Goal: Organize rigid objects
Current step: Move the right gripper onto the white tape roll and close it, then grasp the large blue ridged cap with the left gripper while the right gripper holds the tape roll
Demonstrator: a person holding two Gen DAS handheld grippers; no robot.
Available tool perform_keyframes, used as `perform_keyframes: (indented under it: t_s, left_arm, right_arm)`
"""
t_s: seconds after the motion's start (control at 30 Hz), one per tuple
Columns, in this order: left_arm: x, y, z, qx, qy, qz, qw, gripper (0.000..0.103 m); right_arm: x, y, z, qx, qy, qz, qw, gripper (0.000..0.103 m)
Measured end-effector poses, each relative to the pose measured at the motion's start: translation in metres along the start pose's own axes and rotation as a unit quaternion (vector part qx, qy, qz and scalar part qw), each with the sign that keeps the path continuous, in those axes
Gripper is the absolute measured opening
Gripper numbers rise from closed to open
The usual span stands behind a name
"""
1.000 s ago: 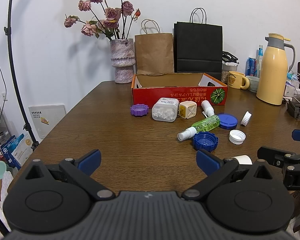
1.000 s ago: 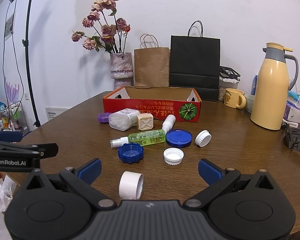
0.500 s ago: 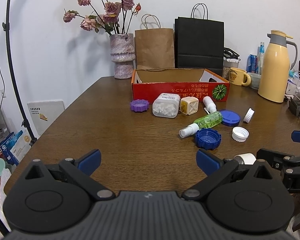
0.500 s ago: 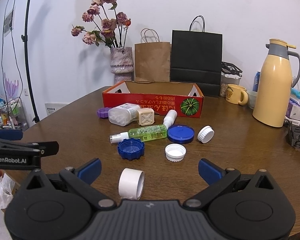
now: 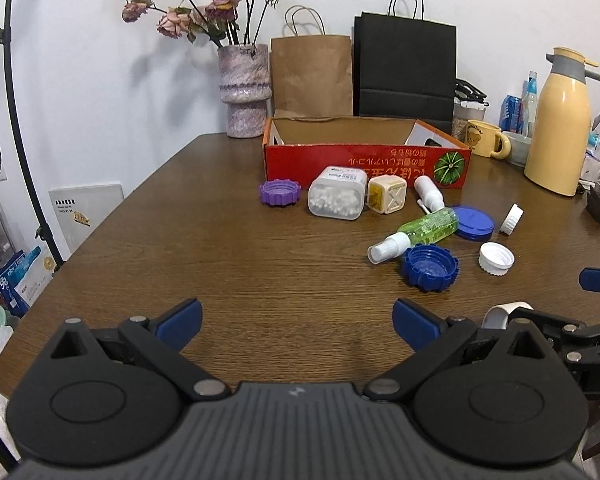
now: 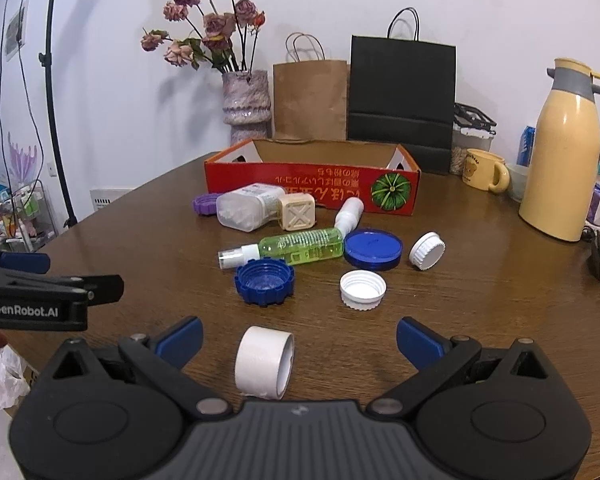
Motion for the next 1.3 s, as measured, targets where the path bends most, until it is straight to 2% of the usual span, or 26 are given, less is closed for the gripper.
perform_keyframes:
  t_s: [0.17, 0.47, 0.57, 0.63, 0.77, 0.87, 0.93, 1.3]
  left_arm:
    - [-0.001, 0.0, 0.012, -0.001, -0.009, 0.0, 1.0, 0.103]
    - [0.0, 0.004, 0.03, -0.003, -0.024, 0.002, 0.9997, 0.103]
    - [0.001, 0.006, 0.035, -0.002, -0.028, 0.002, 0.9996, 0.103]
    - [0.001, 0.007, 0.038, -0.002, -0.029, 0.001, 0.9996, 0.103]
    - [0.002, 0.009, 0.043, -0.003, -0.033, 0.002, 0.9994, 0.103]
    - [0.004, 0.011, 0.046, -0.003, -0.035, 0.002, 0.9994, 0.103]
    - [0.005, 0.013, 0.048, -0.004, -0.036, 0.002, 0.9994, 0.103]
    - [0.014, 0.031, 0.058, -0.009, -0.037, 0.008, 0.9993, 0.103]
  right_arm:
    - [-0.002, 0.001, 0.012, 0.003, -0.012, 0.002, 1.0, 0.101]
    - [-0.007, 0.0, 0.037, 0.012, -0.04, -0.006, 0.999, 0.084]
    - [-0.008, 0.0, 0.043, 0.021, -0.048, -0.009, 0.999, 0.073]
    - [-0.008, 0.0, 0.047, 0.027, -0.054, -0.009, 0.998, 0.061]
    - [-0.009, 0.001, 0.052, 0.036, -0.058, -0.008, 0.998, 0.053]
    - [-0.008, 0.002, 0.053, 0.041, -0.056, -0.011, 0.998, 0.039]
    - [-0.007, 0.004, 0.054, 0.048, -0.055, -0.009, 0.997, 0.025]
    - [-0.001, 0.017, 0.054, 0.062, -0.039, -0.009, 0.997, 0.024]
Point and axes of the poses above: each gripper's, at about its wrist camera, not at the fingertips, and z roughly the way its jaws point, y to its right, x to its top, the point moved 1 cm from there along z, roughly the way its jaws point, and after that the axes turned 4 degrees about x, right-handed, at the moved point
